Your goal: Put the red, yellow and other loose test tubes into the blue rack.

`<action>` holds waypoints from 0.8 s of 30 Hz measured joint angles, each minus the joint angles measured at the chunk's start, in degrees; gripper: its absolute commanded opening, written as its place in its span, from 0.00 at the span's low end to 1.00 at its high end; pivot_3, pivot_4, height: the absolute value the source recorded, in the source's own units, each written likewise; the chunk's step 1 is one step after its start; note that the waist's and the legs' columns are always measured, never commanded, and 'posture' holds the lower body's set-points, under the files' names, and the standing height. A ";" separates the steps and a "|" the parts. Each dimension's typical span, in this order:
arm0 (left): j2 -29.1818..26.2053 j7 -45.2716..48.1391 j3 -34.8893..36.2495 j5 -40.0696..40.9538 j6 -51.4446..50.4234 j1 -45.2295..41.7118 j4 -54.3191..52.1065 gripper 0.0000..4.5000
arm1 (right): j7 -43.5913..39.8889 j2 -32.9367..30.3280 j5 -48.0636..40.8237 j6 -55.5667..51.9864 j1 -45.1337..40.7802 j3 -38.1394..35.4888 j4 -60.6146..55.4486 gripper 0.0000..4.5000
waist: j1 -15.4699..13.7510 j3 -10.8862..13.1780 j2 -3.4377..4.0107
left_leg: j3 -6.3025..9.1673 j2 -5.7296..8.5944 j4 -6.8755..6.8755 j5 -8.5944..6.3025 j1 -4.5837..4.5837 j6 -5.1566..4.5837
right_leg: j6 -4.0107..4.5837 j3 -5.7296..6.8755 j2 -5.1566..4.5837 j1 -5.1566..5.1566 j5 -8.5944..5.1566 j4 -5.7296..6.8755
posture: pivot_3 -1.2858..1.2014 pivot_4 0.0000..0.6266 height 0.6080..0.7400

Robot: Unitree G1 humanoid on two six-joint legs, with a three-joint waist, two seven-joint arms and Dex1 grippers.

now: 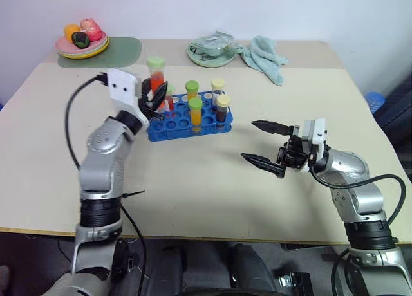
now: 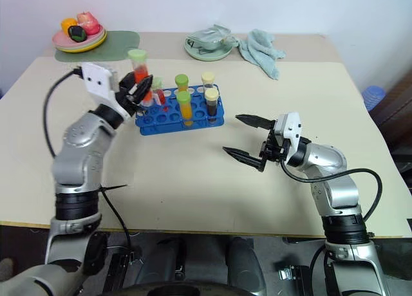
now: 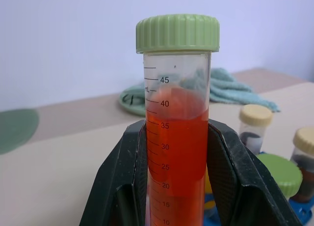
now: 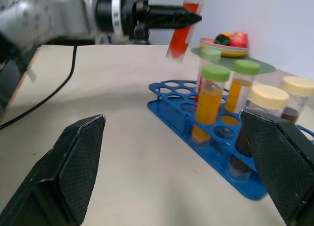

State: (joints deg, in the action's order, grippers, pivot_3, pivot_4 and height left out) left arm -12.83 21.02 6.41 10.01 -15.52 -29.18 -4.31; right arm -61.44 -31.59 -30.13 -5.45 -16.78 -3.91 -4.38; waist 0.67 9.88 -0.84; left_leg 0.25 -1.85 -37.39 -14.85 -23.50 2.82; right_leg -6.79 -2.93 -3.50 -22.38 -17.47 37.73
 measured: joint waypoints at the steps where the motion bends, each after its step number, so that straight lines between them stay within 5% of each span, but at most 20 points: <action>1: 0.67 -0.17 -1.03 -0.73 2.58 0.27 2.21 0.36 | 0.52 0.00 -0.01 -0.05 0.33 -0.34 -0.09 1.00 | -0.03 0.00 0.00 | 0.00 0.00 0.00 0.00 0.00 0.00 | 0.00 0.00 0.00 0.00 0.00 0.00 | 0.52 0.24 1.00; 24: 2.74 -1.84 -4.75 -5.48 27.38 3.78 19.14 0.36 | 4.35 -0.13 -0.50 -0.50 5.41 -2.39 -4.58 1.00 | 0.02 -0.11 0.11 | 0.01 0.00 0.02 0.00 0.12 -0.01 | 0.00 0.01 0.03 0.14 0.00 -0.03 | 0.52 0.24 1.00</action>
State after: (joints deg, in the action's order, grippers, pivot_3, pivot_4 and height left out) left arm -10.09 19.18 1.66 4.53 11.85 -25.40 14.83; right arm -57.09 -31.72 -30.63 -5.94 -11.38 -6.30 -8.96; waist 0.69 9.77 -0.73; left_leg 0.26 -1.84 -37.37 -14.86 -23.38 2.81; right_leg -6.79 -2.92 -3.48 -22.25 -17.47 37.71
